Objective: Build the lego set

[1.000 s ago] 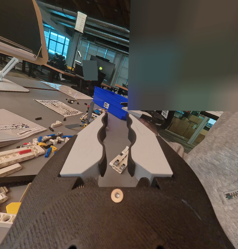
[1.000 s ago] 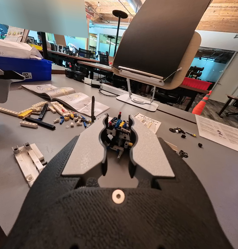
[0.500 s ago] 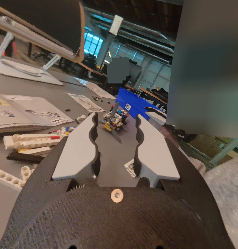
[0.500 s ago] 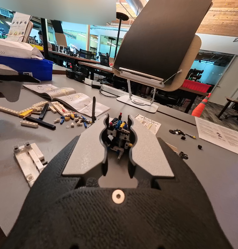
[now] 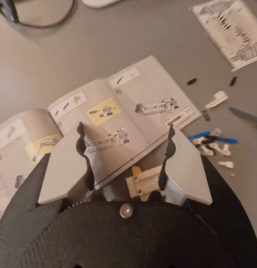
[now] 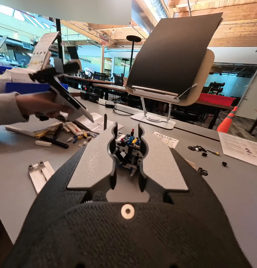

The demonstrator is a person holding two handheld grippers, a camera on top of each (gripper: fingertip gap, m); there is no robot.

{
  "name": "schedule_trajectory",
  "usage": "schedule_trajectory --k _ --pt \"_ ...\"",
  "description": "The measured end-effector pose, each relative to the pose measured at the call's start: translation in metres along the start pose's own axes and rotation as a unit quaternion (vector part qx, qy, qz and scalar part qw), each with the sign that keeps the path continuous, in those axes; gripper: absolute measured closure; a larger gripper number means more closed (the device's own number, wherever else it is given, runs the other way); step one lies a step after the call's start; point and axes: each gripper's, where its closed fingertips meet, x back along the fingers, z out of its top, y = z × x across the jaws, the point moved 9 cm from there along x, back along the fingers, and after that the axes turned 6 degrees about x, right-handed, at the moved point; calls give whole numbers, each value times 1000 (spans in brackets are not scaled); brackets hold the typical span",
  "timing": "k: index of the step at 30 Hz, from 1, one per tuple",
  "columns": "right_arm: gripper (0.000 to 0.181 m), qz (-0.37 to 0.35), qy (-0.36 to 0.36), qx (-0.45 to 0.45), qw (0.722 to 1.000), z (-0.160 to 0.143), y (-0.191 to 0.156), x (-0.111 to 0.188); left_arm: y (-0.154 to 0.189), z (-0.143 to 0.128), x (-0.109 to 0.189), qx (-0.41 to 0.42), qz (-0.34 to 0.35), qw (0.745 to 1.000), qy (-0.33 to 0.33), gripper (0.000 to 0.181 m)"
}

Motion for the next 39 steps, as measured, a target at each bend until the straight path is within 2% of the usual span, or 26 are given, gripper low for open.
schedule_trajectory --k 1,2,4,11,13,15,19,20,22,24,26,28,29,33,39 --pt "155 0 4 -3 1000 0 1 1 -3 -3 -9 1 6 1000 -14 71" --pt "155 0 7 -6 1000 1 1 2 -4 -5 -14 3 2 1000 -17 67" --pt "155 0 11 -12 1000 1 2 2 -9 -3 -10 10 -9 1000 -7 104" --pt "154 6 10 -14 1000 1 2 1 -28 -5 -5 48 -33 998 -4 151" --pt "154 5 9 -14 1000 0 2 1 -27 -6 -5 67 -82 994 -16 181" --pt "155 5 8 -16 1000 0 2 1 -28 -6 -7 90 -104 990 -13 181" --pt "155 2 9 -19 1000 0 4 1 -27 -5 0 84 -83 993 15 181" --pt "155 1 9 -21 1000 0 4 1 -23 -1 4 78 -87 993 32 171" --pt "155 -1 9 -23 1000 0 5 0 -8 9 11 60 -113 990 64 134" --pt "155 -2 9 -25 1000 0 6 0 8 18 7 36 -112 991 61 99" --pt "155 -2 8 -25 1000 0 6 0 16 18 -11 0 -54 998 12 65" --pt "155 -2 8 -24 1000 0 6 0 12 17 -30 -47 44 997 -33 51" --pt "155 -2 8 -23 1000 0 5 1 11 18 -33 -45 53 997 -28 45" --pt "155 0 8 -17 1000 0 4 1 4 12 -34 -1 21 999 -38 52" --pt "155 5 7 -11 1000 0 2 0 -6 16 -30 11 36 998 -48 75"
